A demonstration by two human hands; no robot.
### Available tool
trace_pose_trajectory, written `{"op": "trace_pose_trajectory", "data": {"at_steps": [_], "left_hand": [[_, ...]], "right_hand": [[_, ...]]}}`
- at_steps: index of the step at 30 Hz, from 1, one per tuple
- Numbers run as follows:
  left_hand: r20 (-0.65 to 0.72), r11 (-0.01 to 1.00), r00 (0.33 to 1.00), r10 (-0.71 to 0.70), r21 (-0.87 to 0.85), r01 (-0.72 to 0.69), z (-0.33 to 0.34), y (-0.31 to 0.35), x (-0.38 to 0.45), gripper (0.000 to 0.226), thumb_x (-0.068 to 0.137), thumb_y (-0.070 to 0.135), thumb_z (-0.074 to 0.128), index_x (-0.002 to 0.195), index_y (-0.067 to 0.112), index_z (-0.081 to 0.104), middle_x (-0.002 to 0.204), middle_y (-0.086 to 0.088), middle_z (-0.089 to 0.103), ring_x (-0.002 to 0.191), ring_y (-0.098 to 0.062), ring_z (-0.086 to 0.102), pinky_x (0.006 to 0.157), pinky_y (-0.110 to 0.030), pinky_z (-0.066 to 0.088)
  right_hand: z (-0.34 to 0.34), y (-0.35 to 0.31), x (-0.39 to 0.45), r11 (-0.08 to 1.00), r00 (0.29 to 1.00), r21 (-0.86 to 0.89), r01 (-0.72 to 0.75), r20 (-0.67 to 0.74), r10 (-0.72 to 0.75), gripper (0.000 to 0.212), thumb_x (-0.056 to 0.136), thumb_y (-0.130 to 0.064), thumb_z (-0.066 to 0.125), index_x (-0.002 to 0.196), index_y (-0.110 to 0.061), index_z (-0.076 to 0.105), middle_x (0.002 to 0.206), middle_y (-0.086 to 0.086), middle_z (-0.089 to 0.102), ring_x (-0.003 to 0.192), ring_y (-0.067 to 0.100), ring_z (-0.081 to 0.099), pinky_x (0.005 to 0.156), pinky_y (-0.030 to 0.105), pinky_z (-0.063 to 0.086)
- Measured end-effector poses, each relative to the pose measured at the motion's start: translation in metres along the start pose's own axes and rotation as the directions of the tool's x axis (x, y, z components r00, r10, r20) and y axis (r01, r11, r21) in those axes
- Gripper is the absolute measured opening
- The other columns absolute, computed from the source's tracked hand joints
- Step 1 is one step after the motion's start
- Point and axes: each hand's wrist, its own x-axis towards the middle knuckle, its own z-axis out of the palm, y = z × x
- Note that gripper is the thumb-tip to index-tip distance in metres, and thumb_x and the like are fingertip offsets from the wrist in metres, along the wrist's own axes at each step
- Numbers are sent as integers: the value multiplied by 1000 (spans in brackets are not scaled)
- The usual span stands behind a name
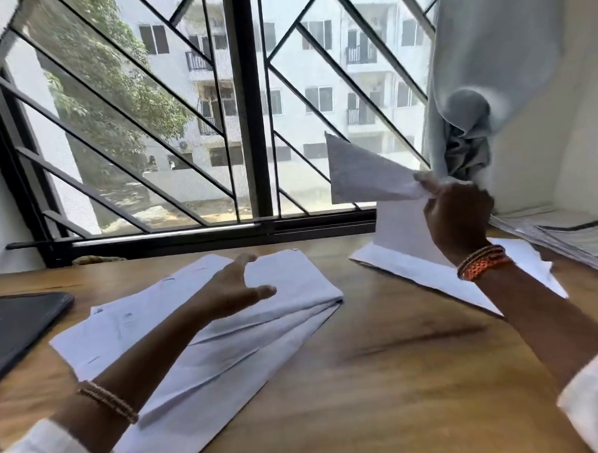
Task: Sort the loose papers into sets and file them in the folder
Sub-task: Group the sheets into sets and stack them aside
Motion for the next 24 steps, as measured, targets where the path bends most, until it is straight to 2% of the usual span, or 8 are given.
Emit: {"op": "trace_pose_trajectory", "data": {"at_steps": [3, 6, 11, 15, 17, 20, 22, 24], "left_hand": [[187, 975, 982, 39, 209, -78, 9, 0, -2, 81, 84, 45, 66, 149, 19, 25, 154, -1, 29, 138, -18, 31, 107, -24, 25], [317, 933, 948, 27, 333, -138, 14, -5, -3, 71, 87, 50, 60, 145, 20, 34, 150, 0, 36, 134, -18, 36, 105, -26, 28], [261, 850, 951, 164, 452, -270, 10, -8, -2, 38, 88, 37, 59, 123, 25, 56, 126, -5, 58, 114, -21, 48, 96, -32, 40], [283, 812, 944, 168, 503, -295, 8, -12, -1, 53, 81, 19, 60, 132, 22, 47, 121, -8, 59, 109, -26, 52, 92, -36, 45], [222, 761, 945, 241, 560, -326, 10, -13, -1, 65, 84, 14, 55, 143, 26, 32, 118, -8, 60, 103, -30, 55, 86, -39, 48], [76, 612, 899, 430, 708, -353, 15, -2, -3, 60, 93, 8, 45, 147, 25, 25, 98, -15, 63, 82, -35, 59, 62, -35, 41], [24, 453, 774, 633, 799, -396, 17, 9, -10, 62, 84, 4, 58, 139, 21, 36, 79, -11, 65, 62, -33, 60, 49, -31, 33], [-84, 372, 555, 827, 823, -429, 18, 17, -13, 60, 70, -1, 70, 122, 19, 47, 63, -3, 63, 51, -28, 61, 46, -28, 38]], "right_hand": [[11, 12, -15, 979, 955, -55, 198, 235, -180, 39, 79, 2, 44, 101, -11, 74, 101, 17, 71, 88, 37, 69, 71, 41, 57], [21, 15, -34, 952, 837, -152, 265, 527, -149, 46, 83, -11, 27, 98, -9, 70, 102, 15, 68, 97, 35, 64, 79, 38, 52], [11, 4, -32, 928, 330, -294, 229, 920, 210, 30, 88, -19, 56, 118, -10, 55, 127, 14, 53, 115, 31, 54, 89, 36, 44], [6, -14, -12, 958, 70, -189, 216, 982, 178, 24, 83, -28, 67, 95, -10, 55, 113, 13, 56, 97, 24, 56, 81, 29, 42], [8, -35, -12, 981, 110, -53, 184, 993, 33, 36, 86, -35, 64, 110, -9, 55, 127, 12, 54, 110, 26, 52, 88, 30, 42], [-2, -85, -26, 963, 168, 263, -60, 953, -250, 70, 87, -44, 63, 140, -5, 40, 149, 11, 39, 133, 25, 40, 108, 32, 33], [-10, -117, -40, 890, 255, 446, -95, 875, -411, 62, 86, -41, 65, 137, -10, 48, 136, 7, 55, 125, 21, 49, 105, 33, 38], [-9, -134, -51, 837, 451, 544, -51, 761, -467, 17, 83, -26, 64, 98, -19, 69, 87, -1, 65, 89, 17, 60, 79, 32, 49]]}}
